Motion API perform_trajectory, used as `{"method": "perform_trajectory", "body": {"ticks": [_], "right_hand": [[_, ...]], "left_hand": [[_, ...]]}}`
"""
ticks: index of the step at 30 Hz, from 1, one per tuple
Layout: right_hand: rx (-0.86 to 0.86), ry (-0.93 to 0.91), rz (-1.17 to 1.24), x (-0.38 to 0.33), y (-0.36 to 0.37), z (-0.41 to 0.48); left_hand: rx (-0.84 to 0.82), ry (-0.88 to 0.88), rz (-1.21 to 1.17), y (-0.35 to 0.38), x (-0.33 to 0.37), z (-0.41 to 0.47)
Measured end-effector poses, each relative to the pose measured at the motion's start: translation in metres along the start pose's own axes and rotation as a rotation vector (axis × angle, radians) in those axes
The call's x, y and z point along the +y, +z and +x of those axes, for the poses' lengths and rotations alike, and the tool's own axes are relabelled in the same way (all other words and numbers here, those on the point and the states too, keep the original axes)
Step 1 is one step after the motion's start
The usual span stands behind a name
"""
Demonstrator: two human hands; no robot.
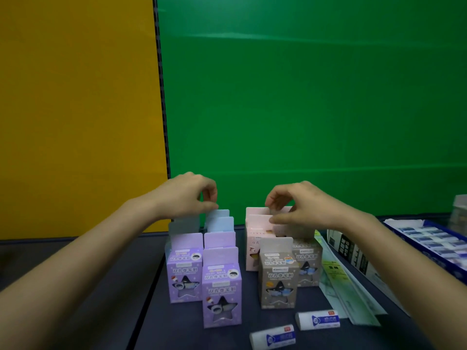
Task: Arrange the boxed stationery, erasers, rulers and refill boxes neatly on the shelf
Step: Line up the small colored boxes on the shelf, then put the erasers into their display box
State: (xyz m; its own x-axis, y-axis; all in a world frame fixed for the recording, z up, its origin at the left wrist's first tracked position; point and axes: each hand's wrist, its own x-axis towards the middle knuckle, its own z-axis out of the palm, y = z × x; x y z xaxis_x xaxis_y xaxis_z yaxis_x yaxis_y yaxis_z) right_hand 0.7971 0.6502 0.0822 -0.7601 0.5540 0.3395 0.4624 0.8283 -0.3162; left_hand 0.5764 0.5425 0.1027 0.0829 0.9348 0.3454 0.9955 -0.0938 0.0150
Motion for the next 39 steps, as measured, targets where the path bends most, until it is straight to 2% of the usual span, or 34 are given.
{"method": "perform_trajectory", "body": {"ticks": [4, 6, 9, 15, 24, 28, 30, 35, 39], "right_hand": [[0.18, -0.037, 0.085, -0.004, -0.022, -0.034], [0.226, -0.038, 0.13, -0.005, -0.029, -0.059], [0.18, -0.031, 0.142, -0.006, -0.028, -0.096], [-0.047, -0.079, -0.052, 0.005, 0.011, -0.136], [-0.11, -0.093, -0.244, 0.007, 0.044, -0.147], [-0.115, -0.078, -0.292, 0.001, 0.047, -0.148], [-0.11, -0.084, -0.318, 0.0, 0.048, -0.151], [-0.051, -0.009, -0.221, -0.002, 0.043, -0.173], [0.005, 0.085, -0.17, 0.0, 0.026, -0.199]], "left_hand": [[0.301, 0.046, -0.04, -0.011, 0.026, -0.029], [0.358, 0.097, -0.087, -0.011, 0.044, -0.049], [0.292, 0.137, -0.169, -0.001, 0.073, -0.081], [0.138, 0.159, -0.193, 0.049, 0.11, -0.117], [-0.062, 0.097, -0.014, 0.092, 0.13, -0.12], [-0.05, 0.087, -0.008, 0.089, 0.131, -0.118], [0.0, 0.169, 0.078, 0.092, 0.126, -0.12], [-0.033, 0.271, 0.166, 0.096, 0.121, -0.119], [-0.007, 0.28, 0.117, 0.09, 0.124, -0.108]]}}
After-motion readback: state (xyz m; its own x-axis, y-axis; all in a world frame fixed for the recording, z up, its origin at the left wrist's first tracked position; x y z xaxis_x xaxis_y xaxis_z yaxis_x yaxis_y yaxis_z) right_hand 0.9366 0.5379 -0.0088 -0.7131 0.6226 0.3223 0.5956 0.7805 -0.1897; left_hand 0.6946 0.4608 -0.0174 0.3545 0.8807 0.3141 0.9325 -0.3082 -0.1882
